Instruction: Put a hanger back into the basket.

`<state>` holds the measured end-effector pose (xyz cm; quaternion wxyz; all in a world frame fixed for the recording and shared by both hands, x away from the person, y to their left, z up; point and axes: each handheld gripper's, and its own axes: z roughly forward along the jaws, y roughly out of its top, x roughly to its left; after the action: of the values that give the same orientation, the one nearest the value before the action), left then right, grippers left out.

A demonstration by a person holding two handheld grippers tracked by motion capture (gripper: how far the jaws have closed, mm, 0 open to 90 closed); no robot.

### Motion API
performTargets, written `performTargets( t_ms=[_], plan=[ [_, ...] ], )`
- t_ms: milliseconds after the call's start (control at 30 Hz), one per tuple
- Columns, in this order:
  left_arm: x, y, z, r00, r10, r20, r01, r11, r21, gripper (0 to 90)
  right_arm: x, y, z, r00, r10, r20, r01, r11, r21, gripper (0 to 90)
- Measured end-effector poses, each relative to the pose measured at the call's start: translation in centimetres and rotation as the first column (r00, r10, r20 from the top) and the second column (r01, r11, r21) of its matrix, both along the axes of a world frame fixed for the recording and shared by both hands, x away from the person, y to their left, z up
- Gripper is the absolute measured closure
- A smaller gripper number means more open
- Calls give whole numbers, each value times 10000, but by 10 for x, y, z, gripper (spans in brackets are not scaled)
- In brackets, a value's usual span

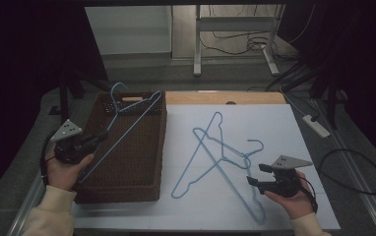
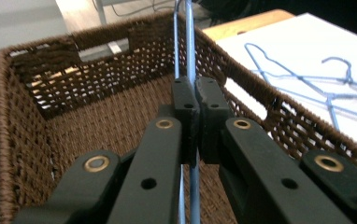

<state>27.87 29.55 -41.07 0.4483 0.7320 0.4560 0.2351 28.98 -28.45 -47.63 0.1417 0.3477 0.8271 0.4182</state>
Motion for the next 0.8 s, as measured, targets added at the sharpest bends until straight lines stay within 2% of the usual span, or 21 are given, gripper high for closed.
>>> performTargets(
  t_ms=[233, 367, 667, 800],
  plan=[
    [10, 1, -8, 9990, 12, -445, -9, 10000, 83, 877, 0, 0, -1, 10000, 15, -67, -15, 10000, -27, 317],
    [20, -2, -16, 9960, 78, -896, -47, 9994, 337, 877, 0, 0, -1, 9999, 23, -99, -23, 10000, -31, 317],
    [32, -5, -26, 9910, 47, -1338, 61, 9967, 807, 877, 1, 0, -1, 9999, 22, -131, -23, 10000, -54, 316],
    [35, -5, -29, 9853, 110, -1702, 76, 9941, 1081, 876, 1, 0, -2, 9999, 27, -144, -28, 10000, -67, 317]
  ],
)
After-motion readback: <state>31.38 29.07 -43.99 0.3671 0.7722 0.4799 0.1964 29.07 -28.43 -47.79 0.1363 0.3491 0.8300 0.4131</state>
